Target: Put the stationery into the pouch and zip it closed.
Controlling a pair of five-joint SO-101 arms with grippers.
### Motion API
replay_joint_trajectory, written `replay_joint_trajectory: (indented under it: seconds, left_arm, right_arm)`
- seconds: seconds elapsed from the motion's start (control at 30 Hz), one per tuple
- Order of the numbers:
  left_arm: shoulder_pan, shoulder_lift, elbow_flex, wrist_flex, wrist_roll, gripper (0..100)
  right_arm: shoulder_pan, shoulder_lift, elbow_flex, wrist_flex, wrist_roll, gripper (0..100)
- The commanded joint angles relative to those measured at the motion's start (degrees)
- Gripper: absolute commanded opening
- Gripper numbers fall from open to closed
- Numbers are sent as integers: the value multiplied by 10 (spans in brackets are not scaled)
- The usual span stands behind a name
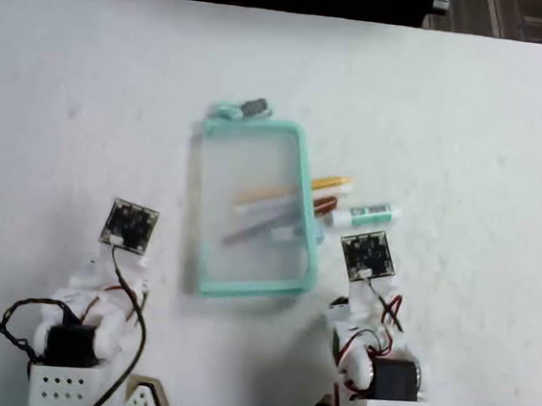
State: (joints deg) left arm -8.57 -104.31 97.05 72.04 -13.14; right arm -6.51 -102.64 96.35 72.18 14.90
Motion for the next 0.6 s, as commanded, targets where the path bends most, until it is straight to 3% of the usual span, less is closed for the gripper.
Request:
replay_joint_trajectory:
  seconds: [0.0,0.27,0.57]
  left_arm:
    - [0,-5,-1,-43,8,24]
    - [14,-5,-1,-119,5,27]
    - [20,-5,-32,-92,5,24]
  right_arm:
    - [-7,-4,5,-4,8,15]
    - [-6,-4,5,-143,8,15]
    - [0,-4,5,-109,9,15]
